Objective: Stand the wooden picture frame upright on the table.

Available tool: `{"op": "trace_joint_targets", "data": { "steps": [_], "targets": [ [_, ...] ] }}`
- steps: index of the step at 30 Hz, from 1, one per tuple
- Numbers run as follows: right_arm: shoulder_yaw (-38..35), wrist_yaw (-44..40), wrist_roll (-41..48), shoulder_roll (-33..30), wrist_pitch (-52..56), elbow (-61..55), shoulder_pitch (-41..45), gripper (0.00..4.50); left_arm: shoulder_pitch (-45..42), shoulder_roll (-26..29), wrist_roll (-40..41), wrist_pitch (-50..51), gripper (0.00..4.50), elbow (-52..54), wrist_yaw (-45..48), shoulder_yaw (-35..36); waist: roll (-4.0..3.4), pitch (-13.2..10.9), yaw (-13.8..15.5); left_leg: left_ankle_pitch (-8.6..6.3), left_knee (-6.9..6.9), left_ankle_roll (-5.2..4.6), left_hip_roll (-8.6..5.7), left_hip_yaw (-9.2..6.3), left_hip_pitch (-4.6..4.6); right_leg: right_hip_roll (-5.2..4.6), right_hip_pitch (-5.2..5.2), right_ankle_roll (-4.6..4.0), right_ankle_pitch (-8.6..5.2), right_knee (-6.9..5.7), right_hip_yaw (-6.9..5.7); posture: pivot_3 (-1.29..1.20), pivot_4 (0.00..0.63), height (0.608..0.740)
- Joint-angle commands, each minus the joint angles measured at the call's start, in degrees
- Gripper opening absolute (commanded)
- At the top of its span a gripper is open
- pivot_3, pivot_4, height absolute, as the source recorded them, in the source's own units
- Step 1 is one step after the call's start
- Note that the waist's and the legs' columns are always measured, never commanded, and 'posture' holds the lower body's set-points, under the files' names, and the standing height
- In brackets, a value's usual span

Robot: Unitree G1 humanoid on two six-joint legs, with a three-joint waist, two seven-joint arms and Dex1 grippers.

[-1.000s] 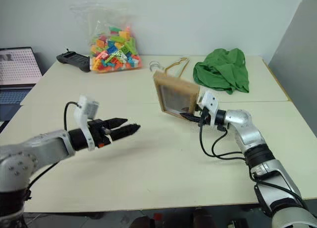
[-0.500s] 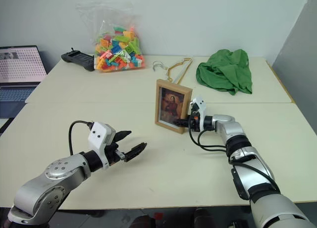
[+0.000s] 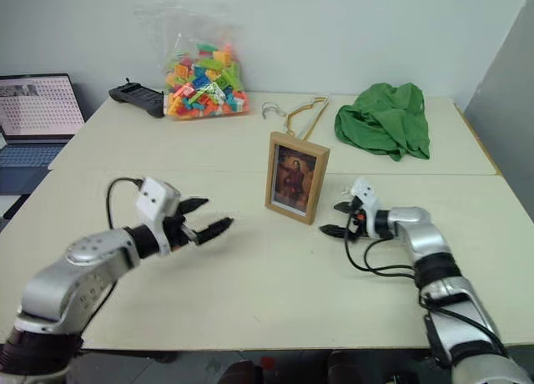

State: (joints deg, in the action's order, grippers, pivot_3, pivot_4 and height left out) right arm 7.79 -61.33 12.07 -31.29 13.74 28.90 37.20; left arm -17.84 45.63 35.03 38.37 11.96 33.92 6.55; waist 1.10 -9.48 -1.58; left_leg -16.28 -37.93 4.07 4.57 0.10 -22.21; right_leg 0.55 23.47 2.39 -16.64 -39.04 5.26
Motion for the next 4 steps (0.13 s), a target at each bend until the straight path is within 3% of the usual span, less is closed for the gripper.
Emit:
{"op": "trace_joint_targets", "data": {
  "steps": [1, 4],
  "targets": [
    [-7.0, -0.7, 7.6, -6.1, 11.1, -21.2, -2.9, 4.46, -6.6, 4.1, 1.7, 2.5, 4.50, -5.6, 8.2, 1.8, -0.08, 0.0, -0.2, 0.00, 0.00, 0.00, 0.00, 0.02, 0.02, 0.00, 0.01, 0.00, 0.00, -0.01, 0.02, 0.00, 0.150, 0.740],
    [-10.4, 1.2, 14.1, -8.2, 20.9, -33.3, -4.6, 4.46, -11.1, 6.2, 1.7, 3.5, 4.50, -9.9, 14.6, 0.4, -0.09, -0.1, -0.7, -0.01, 0.06, -0.01, 0.06, 0.00, 0.04, 0.12, 0.06, 0.00, 0.00, -0.04, 0.07, 0.00, 0.150, 0.740]
  ]
}}
